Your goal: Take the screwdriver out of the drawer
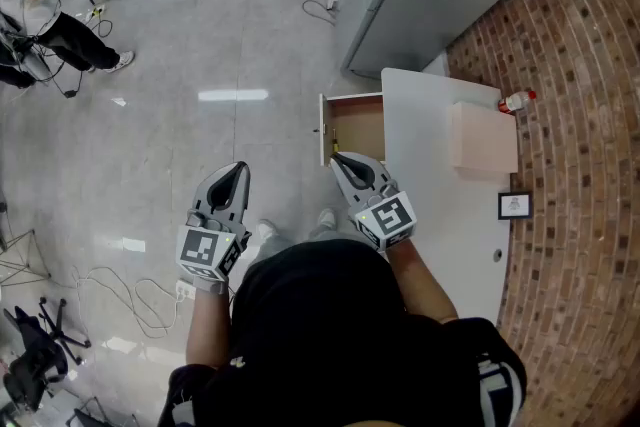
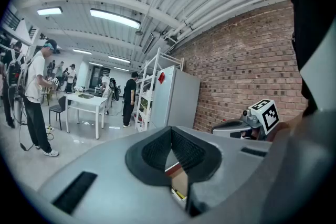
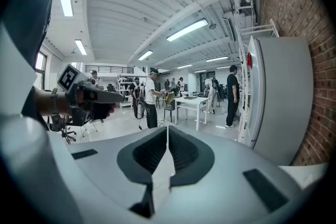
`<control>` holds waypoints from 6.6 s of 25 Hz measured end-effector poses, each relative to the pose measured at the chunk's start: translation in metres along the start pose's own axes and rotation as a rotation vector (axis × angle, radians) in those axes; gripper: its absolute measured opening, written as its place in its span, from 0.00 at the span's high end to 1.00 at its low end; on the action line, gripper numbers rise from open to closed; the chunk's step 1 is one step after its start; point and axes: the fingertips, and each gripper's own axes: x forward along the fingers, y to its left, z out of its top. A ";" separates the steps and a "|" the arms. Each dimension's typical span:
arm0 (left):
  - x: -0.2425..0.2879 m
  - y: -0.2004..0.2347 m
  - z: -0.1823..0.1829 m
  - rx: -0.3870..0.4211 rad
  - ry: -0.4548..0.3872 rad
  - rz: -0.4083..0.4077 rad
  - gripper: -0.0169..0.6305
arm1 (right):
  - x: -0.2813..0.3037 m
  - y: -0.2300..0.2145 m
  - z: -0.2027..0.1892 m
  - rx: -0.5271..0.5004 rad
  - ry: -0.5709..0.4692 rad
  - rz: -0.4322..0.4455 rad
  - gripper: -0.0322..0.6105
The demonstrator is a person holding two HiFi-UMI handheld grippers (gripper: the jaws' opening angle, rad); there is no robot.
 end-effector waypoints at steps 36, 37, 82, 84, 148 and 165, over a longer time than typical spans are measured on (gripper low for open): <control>0.029 0.100 -0.023 -0.046 0.090 -0.038 0.97 | 0.099 -0.013 -0.008 0.132 0.053 -0.074 0.92; 0.040 0.098 -0.021 -0.043 0.093 -0.037 0.97 | 0.100 -0.023 -0.009 0.136 0.053 -0.074 0.92; 0.164 0.132 -0.094 -0.054 0.408 -0.031 0.97 | 0.152 -0.193 -0.312 0.463 0.637 -0.245 0.78; 0.160 0.133 -0.100 -0.057 0.419 -0.033 0.97 | 0.151 -0.191 -0.333 0.463 0.680 -0.253 0.76; 0.131 0.133 -0.256 -0.251 0.694 0.158 0.97 | 0.181 -0.198 -0.647 0.499 1.347 -0.167 0.84; 0.133 0.114 -0.248 -0.255 0.667 0.190 0.97 | 0.181 -0.234 -0.634 0.342 1.342 -0.173 0.89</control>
